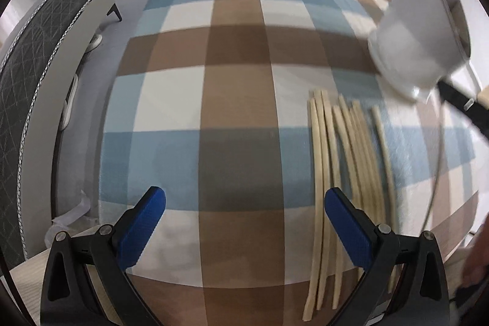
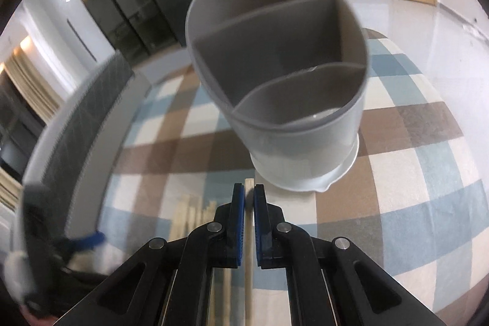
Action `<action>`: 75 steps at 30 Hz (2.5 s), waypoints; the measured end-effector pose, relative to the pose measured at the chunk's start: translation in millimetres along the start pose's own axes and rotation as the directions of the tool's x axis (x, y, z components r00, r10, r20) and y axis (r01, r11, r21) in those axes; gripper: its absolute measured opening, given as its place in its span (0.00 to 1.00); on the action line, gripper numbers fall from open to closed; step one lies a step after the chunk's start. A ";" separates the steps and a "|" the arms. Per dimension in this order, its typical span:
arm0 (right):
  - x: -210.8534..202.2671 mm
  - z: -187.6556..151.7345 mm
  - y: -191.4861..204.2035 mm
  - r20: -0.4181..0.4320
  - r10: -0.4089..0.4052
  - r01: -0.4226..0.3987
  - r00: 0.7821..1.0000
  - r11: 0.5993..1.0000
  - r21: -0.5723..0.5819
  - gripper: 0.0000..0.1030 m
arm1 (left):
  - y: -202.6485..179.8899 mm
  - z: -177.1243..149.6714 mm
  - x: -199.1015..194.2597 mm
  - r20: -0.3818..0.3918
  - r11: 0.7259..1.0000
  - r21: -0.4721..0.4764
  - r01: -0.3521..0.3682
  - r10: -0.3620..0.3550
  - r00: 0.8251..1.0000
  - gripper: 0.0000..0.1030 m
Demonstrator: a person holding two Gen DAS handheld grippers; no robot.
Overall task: Organize utensils
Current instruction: 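Close the right tool on a wooden chopstick while the left tool grasps another, then lift both chopsticks over the grey holder and open both tools to drop them in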
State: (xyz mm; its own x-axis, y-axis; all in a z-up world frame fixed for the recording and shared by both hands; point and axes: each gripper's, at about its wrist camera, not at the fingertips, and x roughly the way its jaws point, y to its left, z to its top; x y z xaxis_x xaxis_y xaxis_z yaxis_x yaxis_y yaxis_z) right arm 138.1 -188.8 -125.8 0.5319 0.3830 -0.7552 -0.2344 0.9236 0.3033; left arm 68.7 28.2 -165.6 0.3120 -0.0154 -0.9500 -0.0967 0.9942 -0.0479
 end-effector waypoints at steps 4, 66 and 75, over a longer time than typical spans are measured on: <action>-10.7 5.0 -1.8 0.033 0.026 -0.028 0.999 0.999 0.039 0.05 | -7.6 -8.0 5.4 -0.026 0.999 0.025 -0.024 0.025 0.999 0.98; -148.3 -14.4 39.1 0.424 0.082 -0.020 0.902 0.989 -0.149 0.05 | -45.8 11.7 -181.5 0.404 0.955 0.157 0.250 -0.293 0.866 0.00; -182.3 38.2 35.1 0.504 0.088 0.013 0.859 0.981 -0.192 0.05 | -63.7 51.5 -234.6 0.441 0.924 0.213 0.319 -0.382 0.812 0.00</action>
State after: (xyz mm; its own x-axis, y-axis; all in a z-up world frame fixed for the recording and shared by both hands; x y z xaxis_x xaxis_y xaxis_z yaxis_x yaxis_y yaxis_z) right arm 64.0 -225.6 44.7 0.8466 0.4179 -0.3295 -0.3796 0.9081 0.1766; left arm 50.3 -26.1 76.2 0.7068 -0.3452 -0.6175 0.2114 0.9361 -0.2812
